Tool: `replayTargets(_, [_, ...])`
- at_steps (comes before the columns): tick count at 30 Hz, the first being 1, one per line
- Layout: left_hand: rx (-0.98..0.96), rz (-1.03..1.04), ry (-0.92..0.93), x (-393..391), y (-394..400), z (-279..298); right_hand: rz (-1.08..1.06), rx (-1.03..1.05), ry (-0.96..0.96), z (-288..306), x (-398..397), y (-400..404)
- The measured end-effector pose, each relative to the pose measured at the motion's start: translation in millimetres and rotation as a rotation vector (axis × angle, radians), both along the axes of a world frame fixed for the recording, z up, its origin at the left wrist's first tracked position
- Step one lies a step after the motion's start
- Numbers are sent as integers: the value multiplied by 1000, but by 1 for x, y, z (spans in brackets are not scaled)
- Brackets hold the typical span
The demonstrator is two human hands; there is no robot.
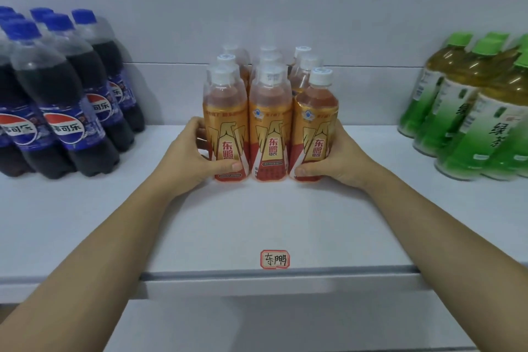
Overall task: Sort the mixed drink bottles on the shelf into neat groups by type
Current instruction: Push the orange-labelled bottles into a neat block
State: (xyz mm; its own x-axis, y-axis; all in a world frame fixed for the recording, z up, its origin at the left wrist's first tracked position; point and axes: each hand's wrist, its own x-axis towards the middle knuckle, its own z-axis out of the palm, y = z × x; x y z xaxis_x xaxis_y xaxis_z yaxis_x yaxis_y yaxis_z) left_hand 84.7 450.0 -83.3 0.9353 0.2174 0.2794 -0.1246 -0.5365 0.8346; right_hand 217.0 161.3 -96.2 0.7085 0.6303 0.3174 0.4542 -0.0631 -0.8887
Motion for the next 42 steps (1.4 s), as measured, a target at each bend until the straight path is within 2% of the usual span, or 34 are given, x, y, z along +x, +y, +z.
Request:
replayTargets(12, [-39, -2, -16, -4, -4, 2, -74, -18, -8, 3, -4, -2])
replayTargets(14, [-40, 2, -16, -4, -3, 1, -177, 67, -5, 15, -16, -3])
replayTargets(16, [-33, 7, -5, -3, -3, 2, -409, 227, -168, 29, -32, -3])
replayTargets(18, [-24, 16, 5, -3, -4, 1, -601, 296, -534, 51, -49, 0])
replayTargets(19, [-18, 16, 6, -2, -5, -1, -615, 289, -706, 68, -55, 5])
replayTargets(21, [-12, 17, 9, -2, -6, -2, -493, 142, -890, 106, -62, 17])
replayTargets(24, [-33, 5, 2, -2, -7, -2, -240, -449, -846, 156, -70, 39])
replayTargets(26, [-58, -5, 12, -1, -7, -2, -192, -794, -907, 165, -69, 50])
replayTargets(28, [-68, -20, 17, -1, -6, -3, -198, -881, -946, 164, -66, 55])
replayTargets(34, [-58, 12, 10, -1, -6, -3, -276, -791, -982, 157, -61, 57])
replayTargets(39, [-55, 23, 8, -2, -7, -3, -271, -809, -1045, 147, -62, 51])
replayTargets(40, [-60, 22, 8, -2, -7, -3, -282, -710, -1032, 144, -64, 47])
replayTargets(42, [-67, 13, 12, -2, -7, -3, -381, -243, -1020, 130, -65, 33])
